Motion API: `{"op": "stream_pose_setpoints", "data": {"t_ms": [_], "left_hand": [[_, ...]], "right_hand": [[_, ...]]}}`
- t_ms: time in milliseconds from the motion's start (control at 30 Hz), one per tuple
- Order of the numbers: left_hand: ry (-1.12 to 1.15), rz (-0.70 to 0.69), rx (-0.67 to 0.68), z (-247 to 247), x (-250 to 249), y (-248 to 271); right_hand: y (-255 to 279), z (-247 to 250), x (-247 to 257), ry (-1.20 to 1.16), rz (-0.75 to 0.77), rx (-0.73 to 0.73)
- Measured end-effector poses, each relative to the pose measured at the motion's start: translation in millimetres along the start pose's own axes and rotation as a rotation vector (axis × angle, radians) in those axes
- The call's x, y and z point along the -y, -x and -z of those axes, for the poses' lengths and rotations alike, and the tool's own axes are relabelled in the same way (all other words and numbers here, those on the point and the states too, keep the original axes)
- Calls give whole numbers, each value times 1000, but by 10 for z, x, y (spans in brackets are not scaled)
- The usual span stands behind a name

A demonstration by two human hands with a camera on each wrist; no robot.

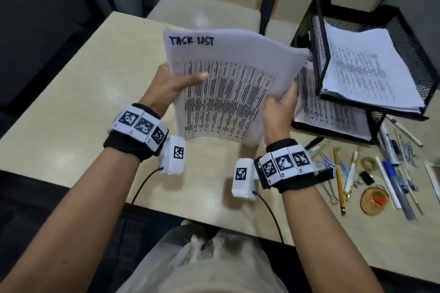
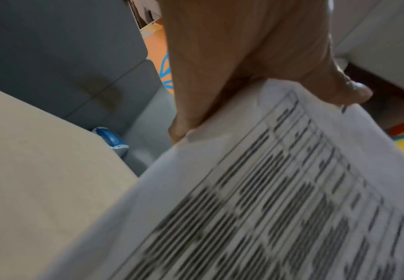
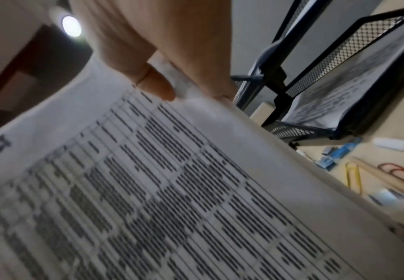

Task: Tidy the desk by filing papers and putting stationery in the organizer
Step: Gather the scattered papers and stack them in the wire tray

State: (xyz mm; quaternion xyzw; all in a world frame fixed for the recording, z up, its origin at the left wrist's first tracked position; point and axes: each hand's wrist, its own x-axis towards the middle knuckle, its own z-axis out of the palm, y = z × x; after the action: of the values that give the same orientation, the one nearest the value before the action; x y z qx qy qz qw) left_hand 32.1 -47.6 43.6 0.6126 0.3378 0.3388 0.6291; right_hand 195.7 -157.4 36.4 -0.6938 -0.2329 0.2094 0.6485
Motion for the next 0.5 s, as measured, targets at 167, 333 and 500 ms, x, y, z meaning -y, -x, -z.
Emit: {"op": "stream_pose_setpoints", "data": {"t_ms": [167, 333, 500], "left_hand": [[-84, 78, -111, -154, 201, -3], [-46, 148, -233, -491, 186, -213], [-41, 363, -204, -1050, 359, -408]], "right_hand": [[-133, 46, 8, 9, 1, -4], [-272, 514, -389, 308, -256, 267], [-138, 1427, -778, 259, -499, 451]]}}
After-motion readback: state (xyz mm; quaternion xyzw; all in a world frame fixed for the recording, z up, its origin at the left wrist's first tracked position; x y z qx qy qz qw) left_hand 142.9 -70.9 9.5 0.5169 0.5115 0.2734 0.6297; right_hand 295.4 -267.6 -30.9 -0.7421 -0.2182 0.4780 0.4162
